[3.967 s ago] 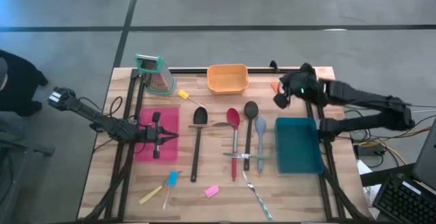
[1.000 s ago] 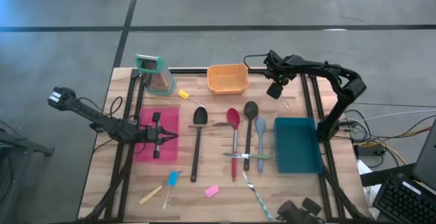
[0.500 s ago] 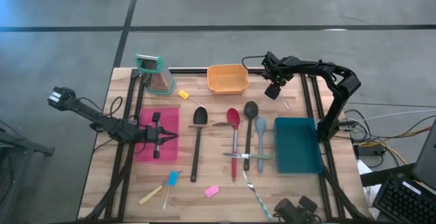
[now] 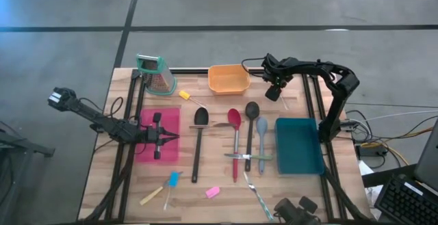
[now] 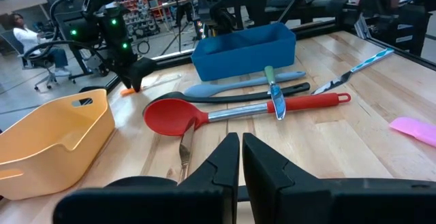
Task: Pick & Place Kitchen Items
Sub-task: Put the orange spatula into the yellow bin
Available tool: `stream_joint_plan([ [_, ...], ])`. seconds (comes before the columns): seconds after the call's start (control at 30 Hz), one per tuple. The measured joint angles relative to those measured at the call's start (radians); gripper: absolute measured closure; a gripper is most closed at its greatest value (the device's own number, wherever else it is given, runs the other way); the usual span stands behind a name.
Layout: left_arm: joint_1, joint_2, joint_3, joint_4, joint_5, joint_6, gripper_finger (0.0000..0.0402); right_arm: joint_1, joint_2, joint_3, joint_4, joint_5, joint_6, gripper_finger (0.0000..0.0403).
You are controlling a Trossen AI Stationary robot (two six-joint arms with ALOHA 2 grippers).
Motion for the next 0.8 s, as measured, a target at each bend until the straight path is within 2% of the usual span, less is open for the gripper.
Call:
stream_joint_plan([
  [0.13,0.000,0.000,0.000,0.000,0.000,0.000,0.0378,-0.007,0.002,0.000,0.001,-0.008,0.010,0.0285],
  [0.4,0.000,0.000,0.000,0.000,0.000,0.000,0.0378,-0.017,0.002,-0.001,0.006,-0.025,0.009,0.0385],
  [0.8,0.000,0.000,0.000,-0.001,0.000,0.000,0.0378,-0.018,-0.039,-0.006,-0.006,-0.034,0.005,0.0395],
])
